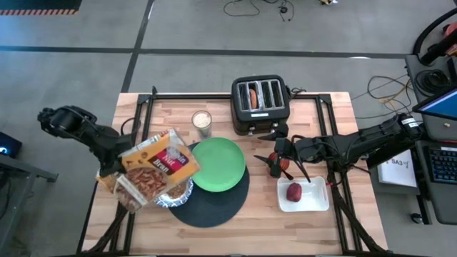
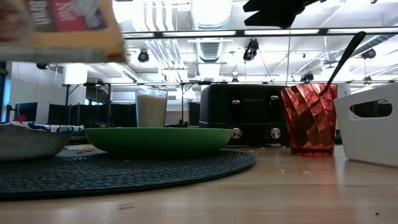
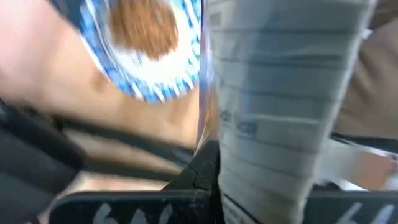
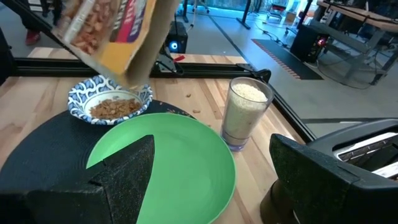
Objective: Arrange a breakfast setting
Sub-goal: Pour the cereal from the cereal box into the white bowl
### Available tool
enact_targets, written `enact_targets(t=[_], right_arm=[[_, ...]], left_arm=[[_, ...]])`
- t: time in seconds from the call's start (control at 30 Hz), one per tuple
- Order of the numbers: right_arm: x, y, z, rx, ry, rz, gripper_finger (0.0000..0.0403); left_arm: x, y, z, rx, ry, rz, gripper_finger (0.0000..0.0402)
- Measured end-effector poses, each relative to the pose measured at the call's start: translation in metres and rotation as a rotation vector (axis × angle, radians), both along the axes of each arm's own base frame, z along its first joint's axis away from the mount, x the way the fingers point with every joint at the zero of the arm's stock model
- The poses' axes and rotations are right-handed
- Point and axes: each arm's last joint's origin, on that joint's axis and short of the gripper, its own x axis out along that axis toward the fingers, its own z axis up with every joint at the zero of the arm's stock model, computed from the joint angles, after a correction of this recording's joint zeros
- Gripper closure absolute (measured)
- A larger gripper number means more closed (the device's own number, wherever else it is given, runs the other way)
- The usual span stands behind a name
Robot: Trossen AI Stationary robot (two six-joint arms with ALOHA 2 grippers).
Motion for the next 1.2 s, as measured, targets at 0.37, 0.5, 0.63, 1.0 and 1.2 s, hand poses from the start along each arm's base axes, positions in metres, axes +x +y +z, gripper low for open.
enact_targets(t=[0.37, 0.5, 0.63, 1.0, 1.2], right_arm=[[0.011, 0.002, -0.002, -0.025, -0.111, 0.012, 0.0094], [0.029, 0.007, -0.012, -0.08, -0.218, 0.022, 0.0094], [0.051, 0.009, -0.023, -0.135, -0.327, 0.003, 0.0094], [0.065, 0.006, -0.01, -0.147, -0.522, 0.022, 0.0122], [0.058, 0.006, 0.002, -0.102, -0.561, 0.09, 0.0202]], left_arm=[[0.033, 0.005, 0.014, 0.59, -0.527, -0.001, 0.0401], [0.055, 0.0, 0.01, 0.774, -0.657, 0.036, 0.0401], [0.084, -0.009, -0.008, 0.924, -0.771, -0.004, 0.0401], [0.133, -0.029, -0.061, 1.054, -0.981, -0.053, 0.0401], [0.145, -0.034, -0.071, 1.05, -0.971, -0.057, 0.0401]])
